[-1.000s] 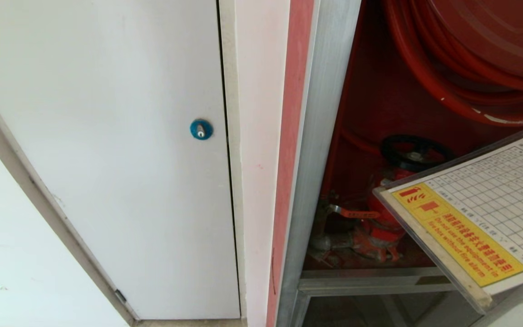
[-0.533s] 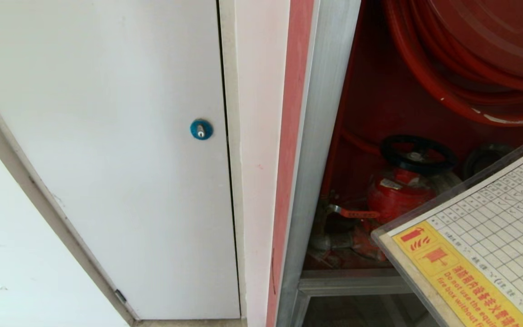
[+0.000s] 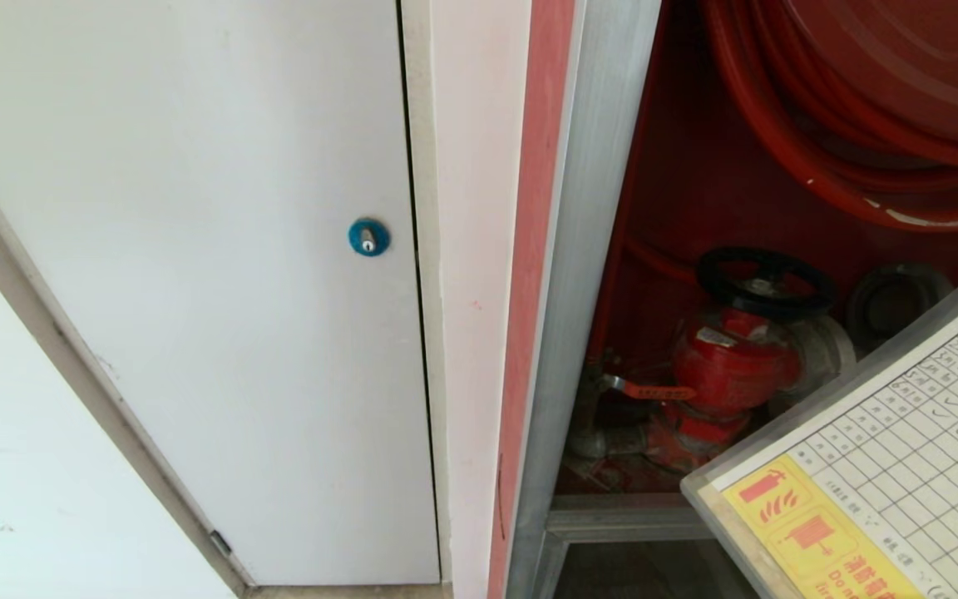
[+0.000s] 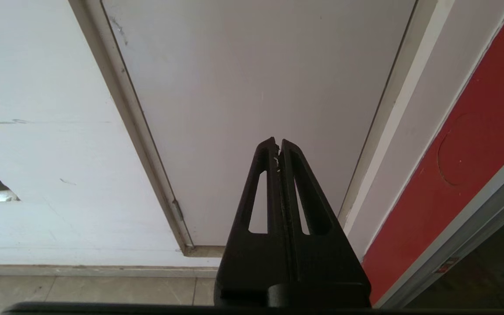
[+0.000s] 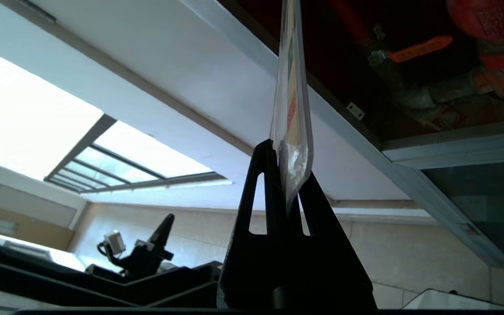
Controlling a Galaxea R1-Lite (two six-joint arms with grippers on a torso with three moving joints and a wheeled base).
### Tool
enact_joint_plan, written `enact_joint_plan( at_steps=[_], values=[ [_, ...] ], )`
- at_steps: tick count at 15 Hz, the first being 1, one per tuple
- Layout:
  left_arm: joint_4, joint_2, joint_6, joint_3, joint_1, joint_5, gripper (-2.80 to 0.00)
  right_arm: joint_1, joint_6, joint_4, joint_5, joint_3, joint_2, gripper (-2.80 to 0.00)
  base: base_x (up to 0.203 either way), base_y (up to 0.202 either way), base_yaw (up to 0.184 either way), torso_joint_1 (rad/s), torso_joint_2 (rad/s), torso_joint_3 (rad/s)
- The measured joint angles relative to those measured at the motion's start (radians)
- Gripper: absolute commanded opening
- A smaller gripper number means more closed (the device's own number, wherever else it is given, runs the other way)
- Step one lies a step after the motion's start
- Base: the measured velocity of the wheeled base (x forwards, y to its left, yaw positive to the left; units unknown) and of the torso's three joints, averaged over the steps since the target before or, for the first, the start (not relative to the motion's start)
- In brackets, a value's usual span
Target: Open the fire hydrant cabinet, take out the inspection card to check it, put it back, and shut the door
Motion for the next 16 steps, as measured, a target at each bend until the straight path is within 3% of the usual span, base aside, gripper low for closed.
enact_joint_plan(
  at_steps=[5,9,16],
  values=[
    [0.0,0.0,0.0,0.0,0.0,0.0,-2.8,0.01,-0.065,0.011,0.041,0.0,-0.034,-2.8,0.0,0.0,0.0,0.0,0.0,0.0],
    [0.0,0.0,0.0,0.0,0.0,0.0,-2.8,0.011,-0.155,0.009,0.121,0.008,-0.022,-2.8,0.0,0.0,0.0,0.0,0.0,0.0],
    [0.0,0.0,0.0,0.0,0.0,0.0,-2.8,0.011,-0.41,0.004,0.196,0.009,0.076,-2.8,0.0,0.0,0.0,0.0,0.0,0.0]
  ],
)
